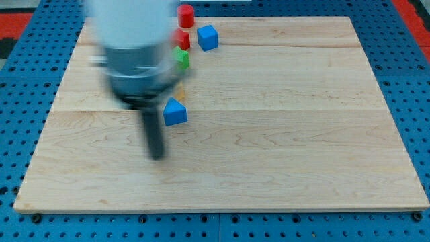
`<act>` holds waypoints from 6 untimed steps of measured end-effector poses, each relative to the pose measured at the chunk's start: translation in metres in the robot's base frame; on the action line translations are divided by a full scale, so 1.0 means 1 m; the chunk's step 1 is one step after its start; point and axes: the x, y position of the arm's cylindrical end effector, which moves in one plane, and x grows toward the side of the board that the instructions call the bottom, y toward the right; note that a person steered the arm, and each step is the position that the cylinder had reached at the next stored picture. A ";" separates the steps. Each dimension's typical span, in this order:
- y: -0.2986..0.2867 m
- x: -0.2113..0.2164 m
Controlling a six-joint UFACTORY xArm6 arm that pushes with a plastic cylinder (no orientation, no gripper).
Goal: Push the yellow heart up a bit
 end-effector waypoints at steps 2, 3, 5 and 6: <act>-0.132 -0.139; -0.132 -0.139; -0.006 -0.310; -0.005 -0.330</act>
